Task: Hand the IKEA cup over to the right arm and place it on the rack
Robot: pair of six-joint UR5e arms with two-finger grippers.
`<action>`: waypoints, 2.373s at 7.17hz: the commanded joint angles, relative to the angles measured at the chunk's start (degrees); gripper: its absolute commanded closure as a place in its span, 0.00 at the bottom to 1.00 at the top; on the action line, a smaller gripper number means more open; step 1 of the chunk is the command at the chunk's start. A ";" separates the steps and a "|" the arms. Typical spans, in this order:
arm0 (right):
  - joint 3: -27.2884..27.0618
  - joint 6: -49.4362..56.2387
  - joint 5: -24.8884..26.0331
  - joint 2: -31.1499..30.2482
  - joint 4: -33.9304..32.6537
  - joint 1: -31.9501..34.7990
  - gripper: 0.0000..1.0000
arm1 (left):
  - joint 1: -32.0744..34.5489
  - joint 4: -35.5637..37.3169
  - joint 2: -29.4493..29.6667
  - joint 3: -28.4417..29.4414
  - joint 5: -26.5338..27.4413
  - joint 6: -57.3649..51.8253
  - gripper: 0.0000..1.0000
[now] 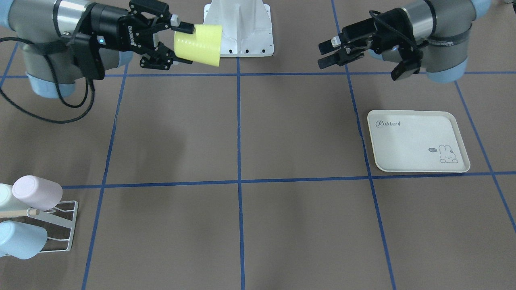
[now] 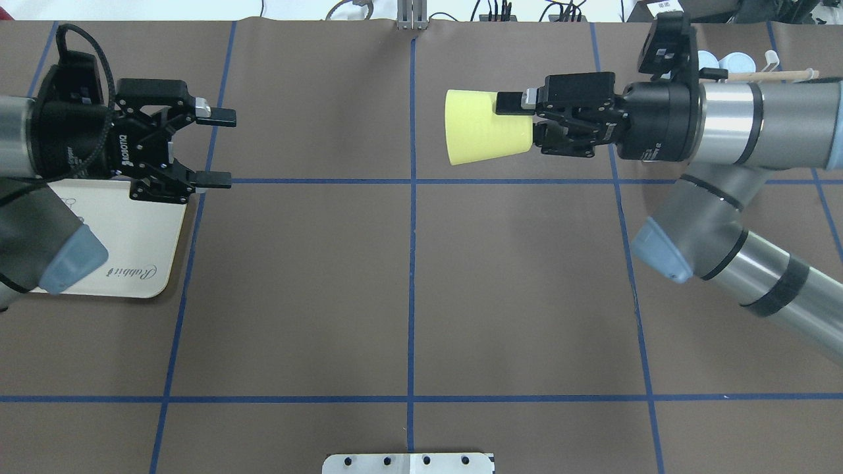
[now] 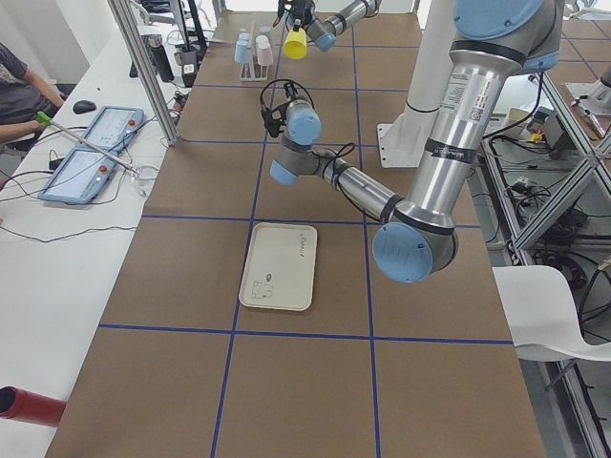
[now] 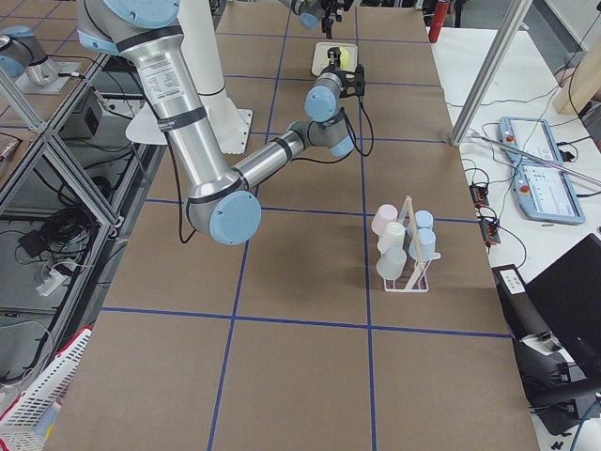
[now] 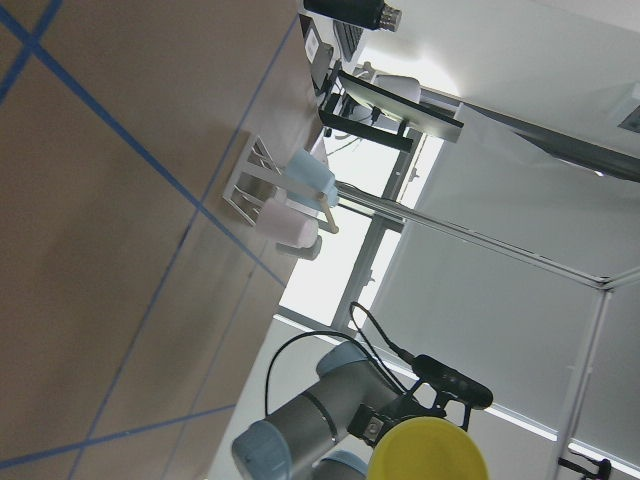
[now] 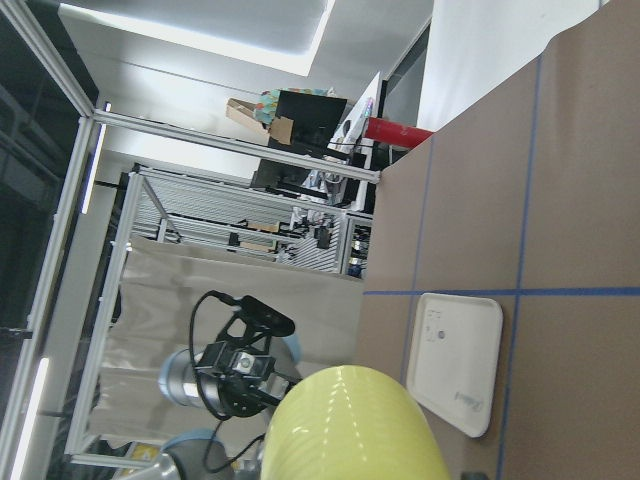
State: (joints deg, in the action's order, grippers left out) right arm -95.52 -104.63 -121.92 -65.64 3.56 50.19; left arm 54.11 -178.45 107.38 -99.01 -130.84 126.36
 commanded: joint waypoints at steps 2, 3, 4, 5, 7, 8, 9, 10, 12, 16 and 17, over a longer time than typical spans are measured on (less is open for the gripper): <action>0.33 20.72 -15.84 -1.33 -22.46 15.50 0.62 | 8.46 11.95 -4.96 0.74 -7.32 -23.10 0.00; 0.59 30.10 -22.07 -1.59 -30.98 22.34 0.62 | 9.08 14.59 -6.29 0.83 -7.06 -28.05 0.00; 0.42 40.72 -24.83 -1.77 -41.42 28.15 0.62 | 9.78 17.23 -7.09 0.75 -6.89 -31.93 0.00; 0.33 52.57 -24.86 -3.16 -49.09 30.73 0.62 | 10.31 20.21 -7.62 0.66 -6.62 -35.45 0.00; 0.51 73.51 -23.63 -3.61 -64.82 34.95 0.62 | 14.16 31.95 -7.80 0.48 -6.62 -50.16 0.00; 0.51 81.79 -18.93 -3.53 -72.30 35.32 0.62 | 17.05 37.59 -8.06 0.39 -6.62 -58.08 0.00; 1.90 90.83 -15.83 -2.66 -80.64 34.63 0.62 | 19.78 40.86 -9.02 0.22 -6.45 -64.51 0.00; 5.66 96.32 -15.63 0.83 -86.38 34.97 0.62 | 21.11 43.16 -9.90 0.04 -3.84 -69.36 0.00; 16.62 100.21 -15.72 4.98 -87.49 35.15 0.62 | 23.22 47.20 -12.80 -0.13 0.13 -81.39 0.00; 31.22 105.23 -12.64 11.73 -87.32 34.62 0.63 | 25.61 51.80 -15.96 -2.76 1.28 -88.92 0.00; 33.70 105.42 -12.64 12.81 -87.23 34.54 0.64 | 25.43 51.80 -16.93 -3.55 3.12 -88.83 0.00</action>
State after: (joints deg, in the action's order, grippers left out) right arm -66.01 -0.05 -134.84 -55.14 -83.76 84.81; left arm 79.65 -126.73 91.68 -101.61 -129.35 37.61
